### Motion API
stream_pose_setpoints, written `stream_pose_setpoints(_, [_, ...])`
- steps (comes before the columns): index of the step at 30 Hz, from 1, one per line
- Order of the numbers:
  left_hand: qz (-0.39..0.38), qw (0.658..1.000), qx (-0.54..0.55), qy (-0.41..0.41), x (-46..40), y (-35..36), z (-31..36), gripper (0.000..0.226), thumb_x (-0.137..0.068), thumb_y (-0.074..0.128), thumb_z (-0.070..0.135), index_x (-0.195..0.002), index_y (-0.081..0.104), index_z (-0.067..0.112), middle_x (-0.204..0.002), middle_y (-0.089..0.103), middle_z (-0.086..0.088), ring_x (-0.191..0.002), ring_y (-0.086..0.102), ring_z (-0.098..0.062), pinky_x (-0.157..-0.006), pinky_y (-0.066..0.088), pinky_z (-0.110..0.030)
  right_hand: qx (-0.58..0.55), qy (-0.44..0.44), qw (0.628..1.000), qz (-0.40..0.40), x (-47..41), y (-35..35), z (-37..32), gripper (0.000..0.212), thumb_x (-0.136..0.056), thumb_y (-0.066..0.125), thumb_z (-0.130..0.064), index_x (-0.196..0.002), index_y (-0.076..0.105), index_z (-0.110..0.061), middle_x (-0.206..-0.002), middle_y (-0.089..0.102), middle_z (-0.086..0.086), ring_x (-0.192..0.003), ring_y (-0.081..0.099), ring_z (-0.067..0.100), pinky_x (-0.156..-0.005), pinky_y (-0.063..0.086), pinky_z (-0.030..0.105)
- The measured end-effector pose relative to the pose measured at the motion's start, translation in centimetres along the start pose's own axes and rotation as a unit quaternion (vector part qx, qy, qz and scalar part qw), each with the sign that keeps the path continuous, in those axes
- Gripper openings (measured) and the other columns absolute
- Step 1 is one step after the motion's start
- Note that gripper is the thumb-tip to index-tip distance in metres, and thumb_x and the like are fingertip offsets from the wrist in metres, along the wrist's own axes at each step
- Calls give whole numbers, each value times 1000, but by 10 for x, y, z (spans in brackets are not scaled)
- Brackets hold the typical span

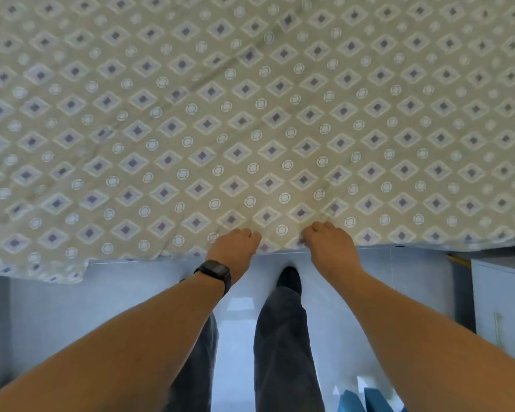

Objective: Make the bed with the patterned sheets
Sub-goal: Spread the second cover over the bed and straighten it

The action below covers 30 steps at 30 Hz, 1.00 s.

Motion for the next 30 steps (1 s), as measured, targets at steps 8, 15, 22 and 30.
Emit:
stream_pose_setpoints(8, [-104, 994, 25, 32, 23, 27, 12, 27, -97, 48, 2, -119, 52, 15, -122, 56, -6, -112, 58, -30, -93, 50, -38, -46, -18, 997, -61, 33, 22, -10, 28, -99, 47, -8, -126, 53, -15, -120, 60, 5, -110, 57, 24, -89, 44, 30])
stream_pose_setpoints(15, [-147, 984, 96, 5, 29, 38, 6, 45, -103, 47, 24, -148, 45, 26, -158, 40, 4, -141, 42, -22, -116, 35, -37, -104, -10, 992, -72, 36, 31, -20, 42, -102, 43, -18, -144, 47, -25, -142, 56, 0, -125, 55, 26, -101, 45, 37])
stream_pose_setpoints(22, [-77, 981, 160, -75, 80, 4, -52, 38, -104, 43, 21, -140, 51, 26, -141, 51, 0, -127, 50, -25, -106, 42, -37, -98, -67, 991, -61, 37, -17, -104, 33, -107, 40, -28, -139, 47, -25, -133, 57, -1, -113, 60, 22, -98, 50, 34])
stream_pose_setpoints(30, [-41, 977, 180, -104, 229, -97, -152, 36, -102, 43, 20, -136, 54, 24, -139, 54, -3, -123, 53, -27, -100, 45, -38, -171, -24, 980, -100, 56, -171, -254, 39, -102, 44, -33, -139, 52, -22, -140, 56, 8, -122, 56, 30, -100, 47, 42])
Point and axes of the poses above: each hand's wrist, its own x-axis away from the middle knuckle, its own y-axis out of the palm, z = x × y, the point moved 4 cm from there along -x, towards the middle knuckle
